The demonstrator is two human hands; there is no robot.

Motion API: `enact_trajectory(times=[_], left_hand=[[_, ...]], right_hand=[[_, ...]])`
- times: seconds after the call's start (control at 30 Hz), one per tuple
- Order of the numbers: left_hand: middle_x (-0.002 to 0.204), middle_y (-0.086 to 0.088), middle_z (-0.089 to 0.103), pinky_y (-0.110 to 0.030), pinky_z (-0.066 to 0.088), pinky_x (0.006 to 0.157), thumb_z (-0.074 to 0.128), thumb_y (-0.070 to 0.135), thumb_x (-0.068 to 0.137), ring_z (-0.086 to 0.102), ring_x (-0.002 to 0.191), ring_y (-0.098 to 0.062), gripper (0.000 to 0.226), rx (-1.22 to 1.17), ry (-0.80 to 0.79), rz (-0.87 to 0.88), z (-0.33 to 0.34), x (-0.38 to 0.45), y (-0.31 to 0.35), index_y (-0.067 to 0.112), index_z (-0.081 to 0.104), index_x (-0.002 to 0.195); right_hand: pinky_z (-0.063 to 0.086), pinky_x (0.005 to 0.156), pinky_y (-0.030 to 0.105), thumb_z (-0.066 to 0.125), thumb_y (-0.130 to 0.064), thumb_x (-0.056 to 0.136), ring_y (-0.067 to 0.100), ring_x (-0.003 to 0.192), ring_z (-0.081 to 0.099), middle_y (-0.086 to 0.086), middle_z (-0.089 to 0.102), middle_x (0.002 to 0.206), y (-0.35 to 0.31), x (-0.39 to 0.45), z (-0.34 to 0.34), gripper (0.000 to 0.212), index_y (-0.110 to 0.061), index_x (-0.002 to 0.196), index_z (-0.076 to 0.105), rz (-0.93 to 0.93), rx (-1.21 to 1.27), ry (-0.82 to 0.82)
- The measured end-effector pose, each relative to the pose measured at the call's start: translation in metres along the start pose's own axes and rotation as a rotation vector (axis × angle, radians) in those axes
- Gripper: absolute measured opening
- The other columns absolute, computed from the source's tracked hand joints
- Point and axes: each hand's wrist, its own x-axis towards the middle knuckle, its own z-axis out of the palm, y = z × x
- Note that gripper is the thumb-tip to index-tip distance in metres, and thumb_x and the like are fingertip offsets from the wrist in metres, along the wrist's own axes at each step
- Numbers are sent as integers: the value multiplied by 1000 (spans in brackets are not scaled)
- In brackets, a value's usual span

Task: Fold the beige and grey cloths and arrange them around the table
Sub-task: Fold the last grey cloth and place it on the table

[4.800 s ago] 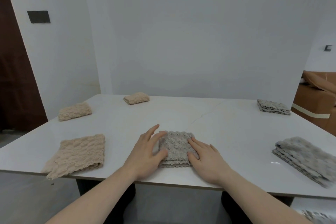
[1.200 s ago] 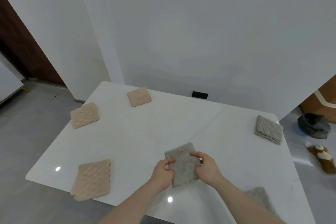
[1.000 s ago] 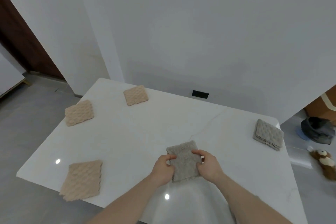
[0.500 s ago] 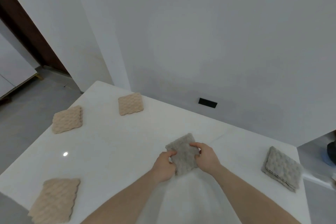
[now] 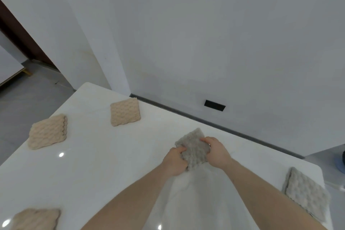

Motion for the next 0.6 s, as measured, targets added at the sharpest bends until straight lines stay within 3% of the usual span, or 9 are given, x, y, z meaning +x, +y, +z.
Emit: enact_trajectory(times=[0.1, 0.17, 0.27, 0.33, 0.47, 0.6], left_hand=[[139, 8, 53, -20, 44, 103, 59, 25, 92, 59, 119, -17, 51, 71, -24, -16, 0, 10, -9, 23, 54, 142], [140, 2, 57, -28, 48, 105, 53, 35, 83, 59, 123, -20, 56, 120, -43, -20, -1, 11, -19, 29, 59, 138], [154, -3, 36, -32, 38, 113, 52, 26, 87, 40, 140, -27, 70, 284, -76, 2, -1, 2, -32, 31, 37, 154], [163, 0, 23, -37, 34, 117, 51, 21, 90, 25, 148, -28, 74, 382, -72, 3, -1, -4, -48, 31, 26, 159], [170, 5, 1, -40, 28, 122, 50, 24, 92, 3, 155, -25, 74, 510, -67, -15, 5, -37, -89, 29, 21, 160], [169, 5, -14, -40, 25, 122, 48, 27, 95, -6, 156, -22, 75, 642, -102, -24, 10, -94, -135, 28, 13, 162]], right_hand=[[30, 117, 33, 54, -9, 85, 32, 142, 39, 9, 24, 162, 0, 9, 11, 65, -27, 147, 47, 5, -146, -85], [27, 119, 32, 52, -13, 89, 32, 145, 36, 10, 17, 164, -2, 6, 22, 63, -28, 149, 44, -29, -236, -158], [15, 123, 32, 47, -10, 92, 29, 154, 7, 10, -2, 167, 0, -2, 38, 69, -24, 156, 29, -20, -285, -218], [20, 123, 39, 47, -10, 90, 31, 154, -4, 5, -14, 166, 1, -10, 48, 75, -26, 158, 20, 12, -266, -180], [33, 118, 37, 46, -7, 89, 28, 154, -3, -3, -16, 166, -1, -50, 77, 77, -28, 158, 18, -19, -232, -108], [31, 119, 37, 47, -15, 94, 25, 154, -3, -8, -17, 166, 3, -105, 114, 75, -32, 159, 14, -14, -221, -163]])
